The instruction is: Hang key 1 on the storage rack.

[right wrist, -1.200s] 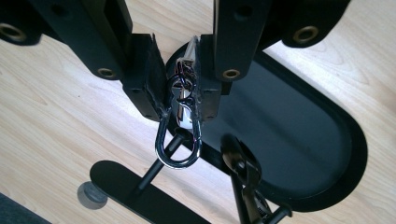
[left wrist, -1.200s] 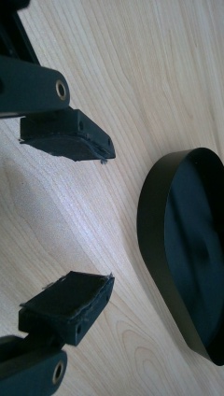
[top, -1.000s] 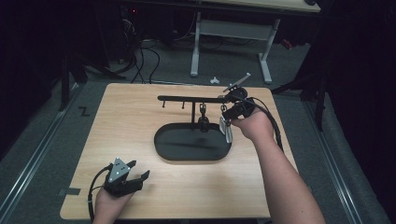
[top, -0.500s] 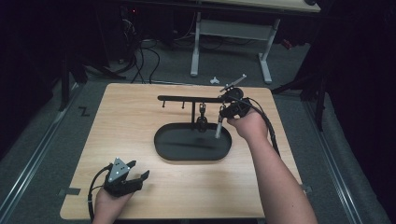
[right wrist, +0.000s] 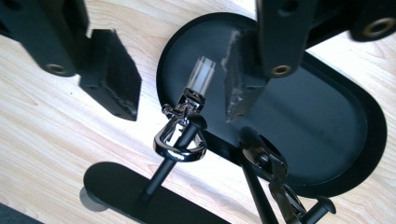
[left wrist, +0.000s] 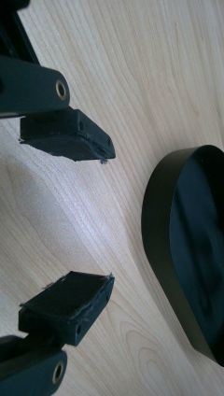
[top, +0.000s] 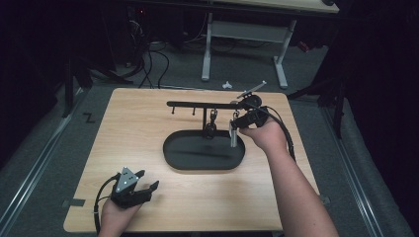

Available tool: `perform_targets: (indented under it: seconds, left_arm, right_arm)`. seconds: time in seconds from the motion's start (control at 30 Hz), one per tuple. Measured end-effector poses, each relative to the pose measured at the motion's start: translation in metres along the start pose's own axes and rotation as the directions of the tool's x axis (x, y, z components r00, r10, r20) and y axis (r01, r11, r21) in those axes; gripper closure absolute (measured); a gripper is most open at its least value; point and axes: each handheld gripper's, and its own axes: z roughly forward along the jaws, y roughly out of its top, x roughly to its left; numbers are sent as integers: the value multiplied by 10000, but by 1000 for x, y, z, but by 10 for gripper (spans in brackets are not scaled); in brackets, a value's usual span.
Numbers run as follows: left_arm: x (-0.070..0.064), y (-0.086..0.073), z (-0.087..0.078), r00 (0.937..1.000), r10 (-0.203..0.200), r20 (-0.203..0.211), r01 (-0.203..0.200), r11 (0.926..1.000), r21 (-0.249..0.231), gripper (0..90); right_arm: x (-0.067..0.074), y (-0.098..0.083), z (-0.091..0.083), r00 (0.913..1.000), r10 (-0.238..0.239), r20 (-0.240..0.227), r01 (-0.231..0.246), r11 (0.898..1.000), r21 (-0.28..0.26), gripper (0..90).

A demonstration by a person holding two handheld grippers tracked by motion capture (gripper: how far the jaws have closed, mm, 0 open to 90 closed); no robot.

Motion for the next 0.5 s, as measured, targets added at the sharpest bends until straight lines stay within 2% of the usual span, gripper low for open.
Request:
perform_targets:
  seconds: [0.2, 0.3, 0.5]
  left_arm:
    - [0, 0, 2, 10000, 40, 27, -40, 9999, 95, 330]
    - [-1, 0, 4, 9999, 111, 9, -111, 9998, 139, 330]
    - [-4, -1, 6, 9997, 228, 48, -229, 9994, 263, 330]
  right_arm:
    - [1, -8, -1, 9998, 41, -177, -43, 9999, -138, 318]
    - [5, -19, -1, 9998, -168, -69, 166, 9994, -301, 267]
    - [10, -42, -1, 9995, -329, -3, 328, 9976, -615, 238]
